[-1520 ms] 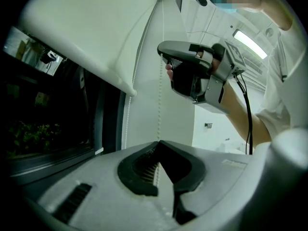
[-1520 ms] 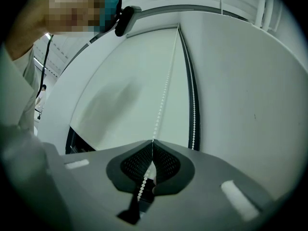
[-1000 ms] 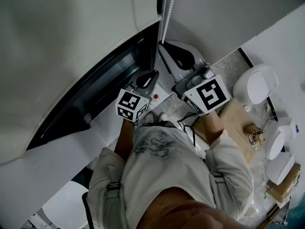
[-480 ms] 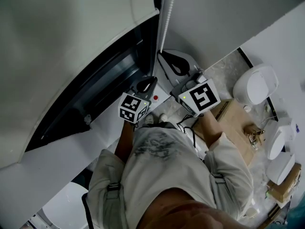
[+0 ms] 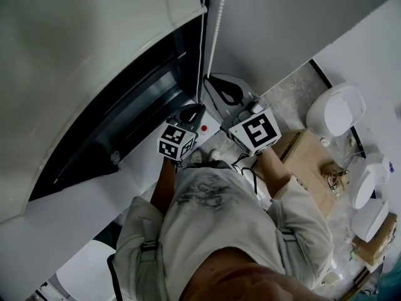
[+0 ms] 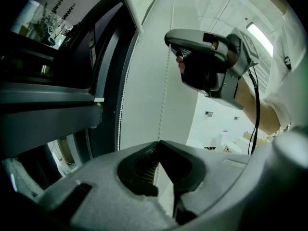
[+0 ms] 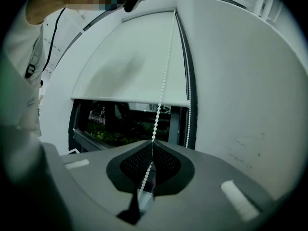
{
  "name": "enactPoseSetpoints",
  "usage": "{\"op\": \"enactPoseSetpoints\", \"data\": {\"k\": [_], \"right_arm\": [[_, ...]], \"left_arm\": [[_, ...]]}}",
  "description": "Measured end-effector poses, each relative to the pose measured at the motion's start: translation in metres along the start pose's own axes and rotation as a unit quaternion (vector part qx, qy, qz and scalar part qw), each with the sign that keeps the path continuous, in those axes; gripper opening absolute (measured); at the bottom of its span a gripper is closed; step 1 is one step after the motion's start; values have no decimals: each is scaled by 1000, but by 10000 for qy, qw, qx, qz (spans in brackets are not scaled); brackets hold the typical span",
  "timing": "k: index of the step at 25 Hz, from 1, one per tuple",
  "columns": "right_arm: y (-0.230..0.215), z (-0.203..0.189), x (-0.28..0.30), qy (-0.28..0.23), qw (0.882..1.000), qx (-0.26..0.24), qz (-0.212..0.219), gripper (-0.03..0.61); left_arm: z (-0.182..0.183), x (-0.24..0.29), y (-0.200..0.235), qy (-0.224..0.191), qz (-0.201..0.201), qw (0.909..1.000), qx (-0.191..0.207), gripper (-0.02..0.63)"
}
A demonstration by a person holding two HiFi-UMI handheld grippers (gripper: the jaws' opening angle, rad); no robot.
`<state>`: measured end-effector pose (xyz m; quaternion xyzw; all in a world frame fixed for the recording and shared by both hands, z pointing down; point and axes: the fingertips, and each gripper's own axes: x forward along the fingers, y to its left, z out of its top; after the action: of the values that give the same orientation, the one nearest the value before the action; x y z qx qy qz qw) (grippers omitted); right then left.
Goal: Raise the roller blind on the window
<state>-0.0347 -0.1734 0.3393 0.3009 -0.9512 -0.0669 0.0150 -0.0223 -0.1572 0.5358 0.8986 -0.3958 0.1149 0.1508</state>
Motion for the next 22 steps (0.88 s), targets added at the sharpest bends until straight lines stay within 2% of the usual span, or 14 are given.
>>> {"op": "enactPoseSetpoints", "data": {"k": [9, 17, 22], "right_arm": [[6, -42, -7, 410, 9989, 216, 45, 11], [4, -39, -10, 347, 9991, 216, 54, 11], [2, -37, -9, 318, 9992, 212, 92, 12]], "left_arm": [[-38, 8, 0, 363, 72, 9992, -128, 11], [-31, 5, -6, 184, 128, 9997, -80, 15], [-9, -5, -7, -49, 181, 9998, -37, 15]]}}
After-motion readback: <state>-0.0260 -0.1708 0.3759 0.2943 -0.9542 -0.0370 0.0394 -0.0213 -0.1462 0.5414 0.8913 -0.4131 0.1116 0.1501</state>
